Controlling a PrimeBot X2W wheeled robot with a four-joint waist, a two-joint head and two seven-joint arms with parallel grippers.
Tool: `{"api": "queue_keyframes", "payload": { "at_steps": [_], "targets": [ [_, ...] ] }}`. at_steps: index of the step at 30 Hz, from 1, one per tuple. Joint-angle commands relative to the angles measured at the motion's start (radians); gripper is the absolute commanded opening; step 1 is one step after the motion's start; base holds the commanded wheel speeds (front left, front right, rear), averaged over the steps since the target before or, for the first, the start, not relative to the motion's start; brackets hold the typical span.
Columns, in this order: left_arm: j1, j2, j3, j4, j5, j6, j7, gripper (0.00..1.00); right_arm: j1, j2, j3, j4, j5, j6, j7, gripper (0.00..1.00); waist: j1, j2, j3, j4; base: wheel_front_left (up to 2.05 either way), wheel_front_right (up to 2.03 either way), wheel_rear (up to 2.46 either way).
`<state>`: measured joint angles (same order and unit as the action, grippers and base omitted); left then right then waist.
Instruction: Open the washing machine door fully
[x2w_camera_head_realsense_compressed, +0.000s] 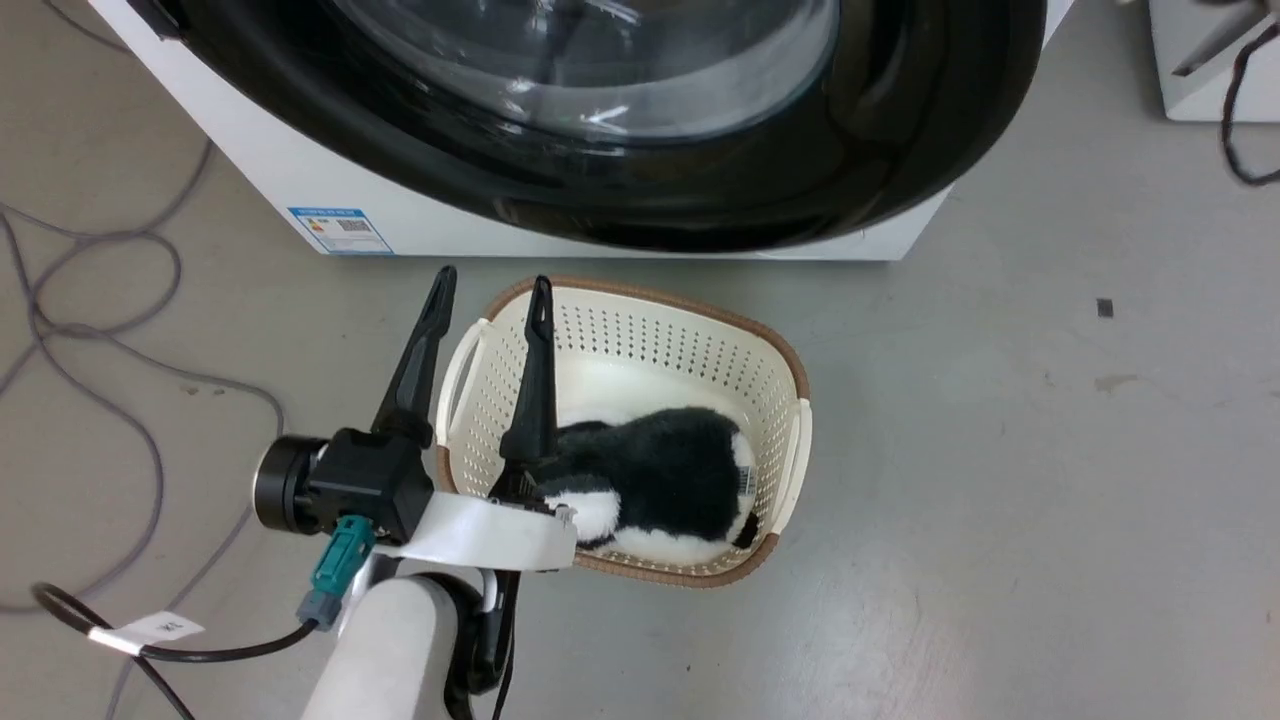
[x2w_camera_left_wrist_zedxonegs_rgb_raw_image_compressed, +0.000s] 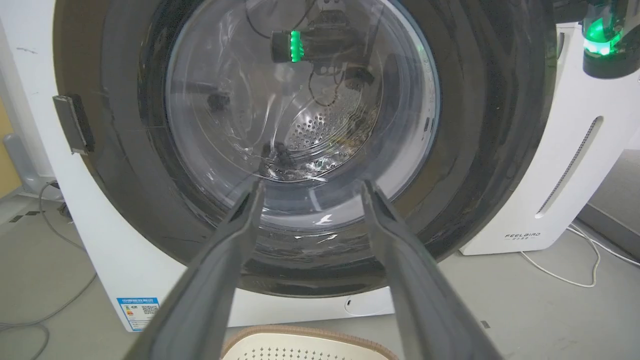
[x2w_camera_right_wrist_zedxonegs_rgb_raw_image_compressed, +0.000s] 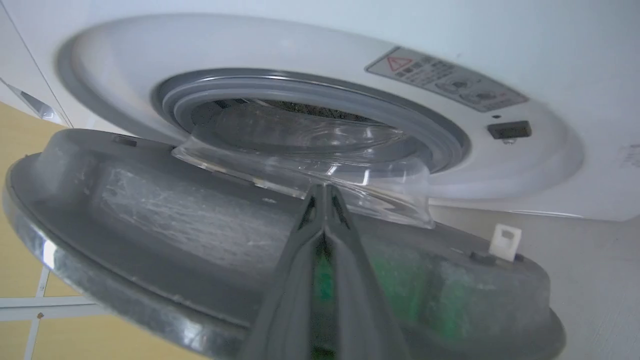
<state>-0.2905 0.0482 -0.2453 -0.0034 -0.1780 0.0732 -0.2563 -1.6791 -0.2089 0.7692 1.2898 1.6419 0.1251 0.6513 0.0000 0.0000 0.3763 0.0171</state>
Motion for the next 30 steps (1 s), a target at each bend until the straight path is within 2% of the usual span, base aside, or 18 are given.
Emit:
{"api": "queue_keyframes", "payload": {
  "at_steps": [1, 15, 16, 30],
  "targets": [
    [0.013, 0.002, 0.000, 0.006, 0.004, 0.001, -0.006, 1.00, 0.026, 0.011, -0.001, 0.001, 0.007, 0.006, 0.009, 0.00, 0.0000, 0.0000, -0.012, 0.004, 0.00, 0.00, 0.00],
    [0.116, 0.003, 0.017, 0.066, 0.028, -0.027, -0.006, 1.00, 0.268, 0.023, -0.025, -0.063, 0.051, 0.006, 0.039, 0.00, 0.0000, 0.0000, -0.179, 0.020, 0.00, 0.00, 0.00],
    [0.149, 0.008, 0.023, 0.078, 0.032, -0.033, -0.006, 1.00, 0.329, 0.024, -0.034, -0.085, 0.069, 0.006, 0.058, 0.00, 0.0000, 0.0000, -0.220, 0.022, 0.00, 0.00, 0.00],
    [0.273, 0.030, 0.032, 0.130, 0.037, -0.052, -0.006, 1.00, 0.586, 0.029, -0.053, -0.242, 0.126, 0.006, 0.111, 0.00, 0.0000, 0.0000, -0.364, 0.027, 0.00, 0.00, 0.00]
  ]
}}
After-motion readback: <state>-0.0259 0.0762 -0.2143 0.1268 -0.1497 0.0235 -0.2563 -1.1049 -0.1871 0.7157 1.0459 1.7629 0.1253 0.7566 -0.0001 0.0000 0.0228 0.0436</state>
